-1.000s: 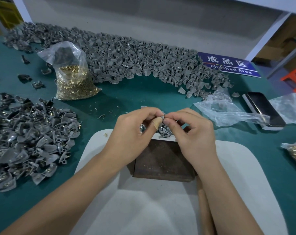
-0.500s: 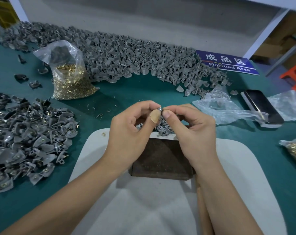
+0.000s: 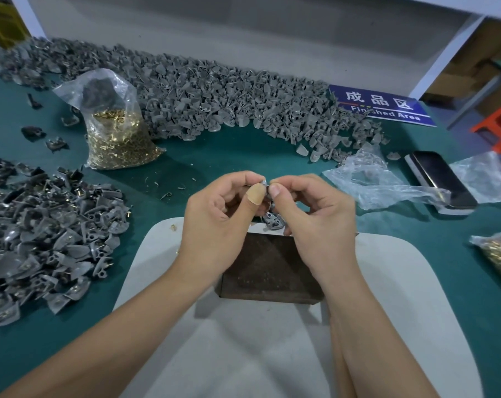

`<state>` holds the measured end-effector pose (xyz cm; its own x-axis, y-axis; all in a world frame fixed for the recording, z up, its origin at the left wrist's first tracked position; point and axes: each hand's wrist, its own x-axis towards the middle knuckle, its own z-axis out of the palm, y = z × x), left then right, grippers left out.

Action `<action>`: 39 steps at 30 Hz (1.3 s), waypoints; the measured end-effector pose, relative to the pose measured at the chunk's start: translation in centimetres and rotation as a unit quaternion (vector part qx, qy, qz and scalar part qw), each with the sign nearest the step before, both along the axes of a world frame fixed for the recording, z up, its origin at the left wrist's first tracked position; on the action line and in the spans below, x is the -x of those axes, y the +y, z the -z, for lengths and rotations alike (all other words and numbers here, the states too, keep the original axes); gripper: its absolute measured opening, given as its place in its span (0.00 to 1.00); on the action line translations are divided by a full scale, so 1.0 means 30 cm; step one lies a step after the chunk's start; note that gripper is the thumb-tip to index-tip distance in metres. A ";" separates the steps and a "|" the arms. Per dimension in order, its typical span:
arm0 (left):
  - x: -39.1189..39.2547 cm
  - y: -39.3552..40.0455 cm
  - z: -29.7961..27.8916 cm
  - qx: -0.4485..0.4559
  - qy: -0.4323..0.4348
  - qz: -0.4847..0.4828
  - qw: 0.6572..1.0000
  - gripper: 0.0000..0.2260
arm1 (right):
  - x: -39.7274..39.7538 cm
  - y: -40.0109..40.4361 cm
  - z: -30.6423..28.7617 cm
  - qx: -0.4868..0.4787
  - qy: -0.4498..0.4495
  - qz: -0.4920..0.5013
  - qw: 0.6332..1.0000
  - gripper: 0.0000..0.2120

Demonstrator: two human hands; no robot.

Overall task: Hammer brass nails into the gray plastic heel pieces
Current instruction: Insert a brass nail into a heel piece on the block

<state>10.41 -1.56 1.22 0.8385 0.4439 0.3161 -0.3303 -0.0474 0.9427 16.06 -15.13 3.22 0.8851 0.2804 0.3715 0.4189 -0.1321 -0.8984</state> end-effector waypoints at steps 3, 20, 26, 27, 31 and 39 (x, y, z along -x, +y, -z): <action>-0.003 -0.003 -0.003 -0.014 0.009 0.008 1.000 0.03 | -0.002 -0.003 0.005 0.011 -0.001 0.007 1.000 0.03; 0.017 0.062 -0.009 -0.364 0.055 0.171 0.914 0.01 | 0.119 -0.243 0.058 0.457 0.073 0.224 0.858 0.14; 0.023 0.056 -0.006 -0.390 0.061 0.155 0.906 0.01 | 0.129 -0.211 0.046 0.475 0.077 0.203 0.853 0.18; 0.031 0.060 -0.009 -0.399 0.062 0.151 0.902 0.02 | 0.127 -0.217 0.038 0.469 0.066 0.195 0.859 0.17; 0.066 0.074 -0.015 -0.440 0.059 0.119 0.888 0.01 | 0.138 -0.253 -0.009 0.365 0.050 0.188 0.911 0.08; 0.080 0.078 -0.034 -0.503 0.046 0.051 0.861 0.02 | 0.190 -0.256 -0.109 0.372 0.019 0.089 0.924 0.05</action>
<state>8.01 0.78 2.25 0.8987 -0.0934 0.4285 -0.3072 -0.8314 0.4631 10.36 -22.81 6.48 0.9502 0.2947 0.1012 0.3008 -0.7828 -0.5448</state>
